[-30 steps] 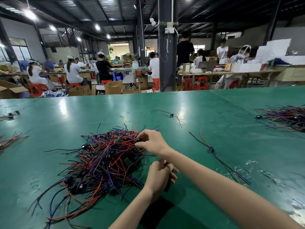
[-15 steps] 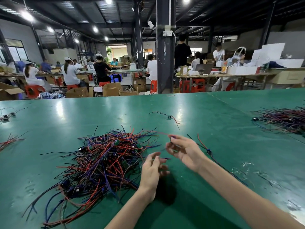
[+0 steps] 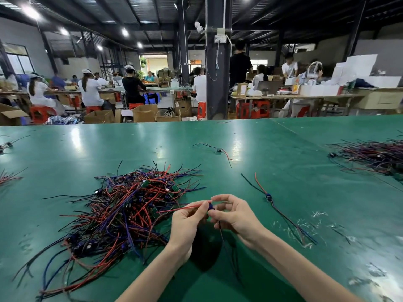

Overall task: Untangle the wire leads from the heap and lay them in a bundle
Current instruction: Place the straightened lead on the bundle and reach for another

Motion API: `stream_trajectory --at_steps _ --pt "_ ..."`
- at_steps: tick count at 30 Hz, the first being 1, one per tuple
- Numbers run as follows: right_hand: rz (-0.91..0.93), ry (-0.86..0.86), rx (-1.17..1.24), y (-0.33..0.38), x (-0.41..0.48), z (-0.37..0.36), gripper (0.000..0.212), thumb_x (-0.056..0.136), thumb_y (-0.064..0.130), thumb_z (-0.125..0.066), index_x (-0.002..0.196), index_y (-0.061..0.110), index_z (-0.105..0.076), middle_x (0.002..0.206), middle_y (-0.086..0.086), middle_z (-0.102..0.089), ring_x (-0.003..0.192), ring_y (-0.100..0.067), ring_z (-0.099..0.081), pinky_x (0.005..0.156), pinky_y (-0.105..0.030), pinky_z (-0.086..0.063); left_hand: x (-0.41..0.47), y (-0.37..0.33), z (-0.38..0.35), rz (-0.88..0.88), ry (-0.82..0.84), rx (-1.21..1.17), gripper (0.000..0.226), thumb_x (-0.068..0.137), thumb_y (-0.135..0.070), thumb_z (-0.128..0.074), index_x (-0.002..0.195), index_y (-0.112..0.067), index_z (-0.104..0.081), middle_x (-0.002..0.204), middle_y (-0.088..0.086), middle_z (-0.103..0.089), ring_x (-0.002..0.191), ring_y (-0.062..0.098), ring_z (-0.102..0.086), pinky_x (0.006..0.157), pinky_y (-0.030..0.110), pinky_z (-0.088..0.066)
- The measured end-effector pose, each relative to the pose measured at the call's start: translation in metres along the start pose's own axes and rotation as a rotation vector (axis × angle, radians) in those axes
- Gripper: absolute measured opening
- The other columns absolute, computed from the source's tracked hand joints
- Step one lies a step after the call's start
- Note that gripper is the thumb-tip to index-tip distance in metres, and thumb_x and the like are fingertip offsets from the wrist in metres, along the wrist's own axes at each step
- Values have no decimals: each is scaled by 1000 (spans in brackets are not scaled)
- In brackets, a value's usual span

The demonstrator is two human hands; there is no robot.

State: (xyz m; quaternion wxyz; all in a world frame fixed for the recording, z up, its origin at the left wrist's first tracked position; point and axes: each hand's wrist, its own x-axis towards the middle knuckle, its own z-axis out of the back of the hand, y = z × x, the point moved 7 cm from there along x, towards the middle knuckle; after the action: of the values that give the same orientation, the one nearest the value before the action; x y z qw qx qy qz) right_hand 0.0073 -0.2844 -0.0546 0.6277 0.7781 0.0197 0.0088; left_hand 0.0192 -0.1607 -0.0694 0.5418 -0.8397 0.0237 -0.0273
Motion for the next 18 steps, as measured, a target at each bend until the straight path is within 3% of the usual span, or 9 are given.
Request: stream_trajectory --at_steps 3,6,10,15,18 --pt "25 30 -75 3 0 0 31 76 -14 -68 102 0 -58 79 -12 -60 52 -14 -62 46 -23 -51 0 -3 2 -5 0 10 13 76 -16 -67 74 -6 -76 79 18 -71 63 21 -65 61 31 -58" --pt "36 67 -138 4 -1 -2 28 76 -14 -68 100 -2 -59 79 -9 -63 52 -12 -62 46 -21 -50 0 -7 4 -30 -9 75 19 83 -16 -65 69 -9 -75 68 9 -69 56 12 -61 53 21 -51" --pt "5 68 -190 1 0 -2 24 81 -8 -66 103 -7 -57 70 -10 -59 45 -13 -59 40 -22 -47 3 -10 10 -53 -45 132 24 88 -21 -62 67 -12 -70 64 1 -64 57 7 -55 53 18 -47" --pt "-9 8 -20 -5 6 6 11 81 -9 -65 88 -4 -58 64 -11 -61 46 -16 -61 44 -25 -52 -1 -7 0 -26 39 183 11 87 -13 -64 86 -3 -69 72 8 -67 59 11 -61 53 24 -52" --pt "-16 -25 130 -9 10 12 5 85 1 -64 85 -1 -60 67 -10 -65 56 -18 -64 52 -28 -54 1 -15 -3 -54 -18 241 8 83 -8 -69 77 -4 -70 64 6 -67 54 12 -61 52 24 -52"
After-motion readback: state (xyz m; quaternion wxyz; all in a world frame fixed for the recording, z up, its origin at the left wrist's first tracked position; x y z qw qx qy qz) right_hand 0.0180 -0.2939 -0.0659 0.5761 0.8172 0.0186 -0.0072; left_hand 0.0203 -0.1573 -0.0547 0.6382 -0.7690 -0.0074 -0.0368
